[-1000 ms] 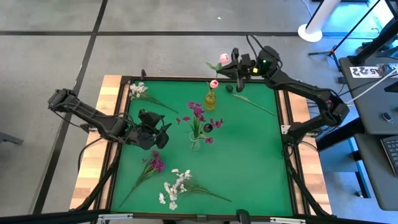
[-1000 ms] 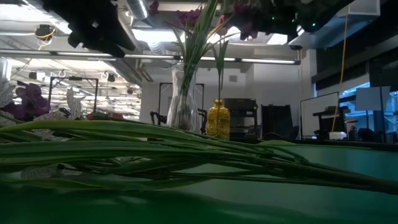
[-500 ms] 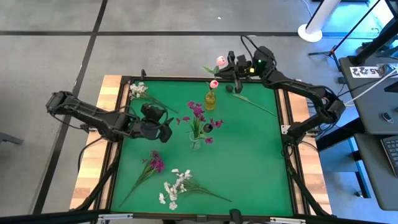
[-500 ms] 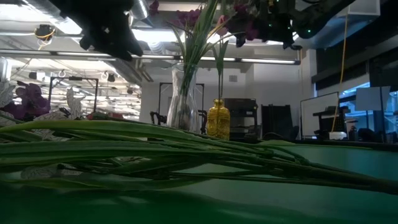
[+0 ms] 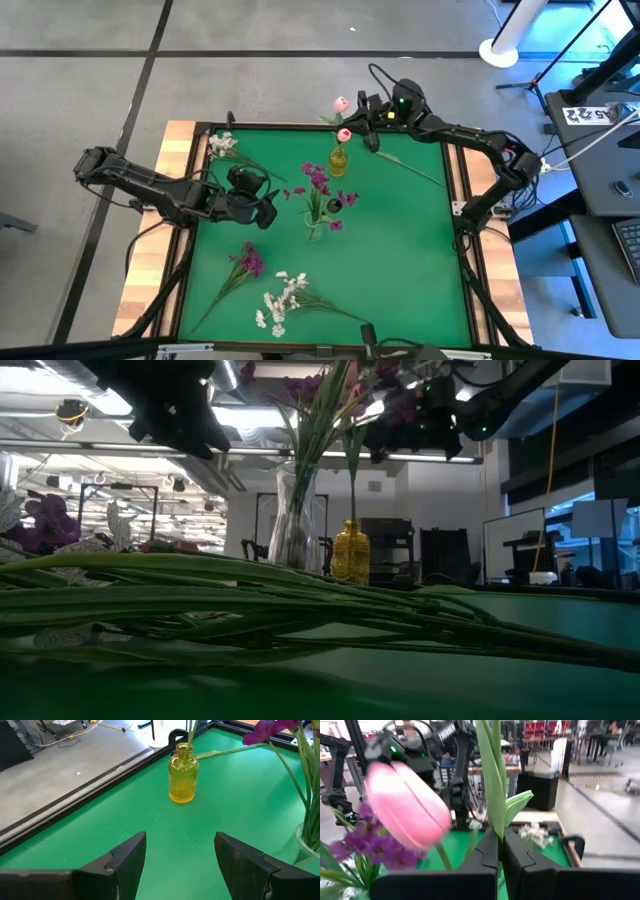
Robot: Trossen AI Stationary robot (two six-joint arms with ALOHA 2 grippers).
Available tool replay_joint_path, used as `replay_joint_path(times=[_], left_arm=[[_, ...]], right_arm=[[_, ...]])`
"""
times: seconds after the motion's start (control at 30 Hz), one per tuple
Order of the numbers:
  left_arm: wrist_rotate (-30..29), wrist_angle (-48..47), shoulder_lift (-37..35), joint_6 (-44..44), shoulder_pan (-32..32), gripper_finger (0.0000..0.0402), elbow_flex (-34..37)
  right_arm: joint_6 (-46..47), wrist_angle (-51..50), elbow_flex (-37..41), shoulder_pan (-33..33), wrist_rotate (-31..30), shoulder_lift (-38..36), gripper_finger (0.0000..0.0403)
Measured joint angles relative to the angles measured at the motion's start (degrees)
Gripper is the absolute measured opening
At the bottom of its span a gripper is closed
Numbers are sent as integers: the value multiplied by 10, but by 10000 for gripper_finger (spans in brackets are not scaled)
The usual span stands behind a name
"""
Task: Sort flowers into vase by color
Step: Put the pink flower into the yellow vase, then put the bottom white flowers into the yellow vase
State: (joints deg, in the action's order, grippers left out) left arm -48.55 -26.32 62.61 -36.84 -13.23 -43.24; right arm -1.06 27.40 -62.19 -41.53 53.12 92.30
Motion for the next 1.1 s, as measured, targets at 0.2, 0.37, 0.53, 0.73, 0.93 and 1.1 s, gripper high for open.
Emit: replay_joint_path(times=[0.2, 0.37, 0.53, 0.73, 0.93, 1.1], left_arm=[[3, 0, 0, 0, 0, 231, 0], [3, 0, 0, 0, 0, 231, 0], [3, 0, 0, 0, 0, 231, 0], [3, -1, 0, 15, 4, 231, 0], [3, -2, 0, 42, 26, 231, 0], [3, -2, 0, 67, 52, 231, 0]], right_arm=[[-51, -118, 0, -6, -60, 13, 37], [-65, -169, 0, -5, -60, 12, 81], [-73, -213, 0, -5, -76, -4, 141], [-102, -286, 0, -6, -146, -57, 219], [-157, -398, 0, -5, -231, -122, 260], [-159, -496, 0, -4, -221, -173, 265]])
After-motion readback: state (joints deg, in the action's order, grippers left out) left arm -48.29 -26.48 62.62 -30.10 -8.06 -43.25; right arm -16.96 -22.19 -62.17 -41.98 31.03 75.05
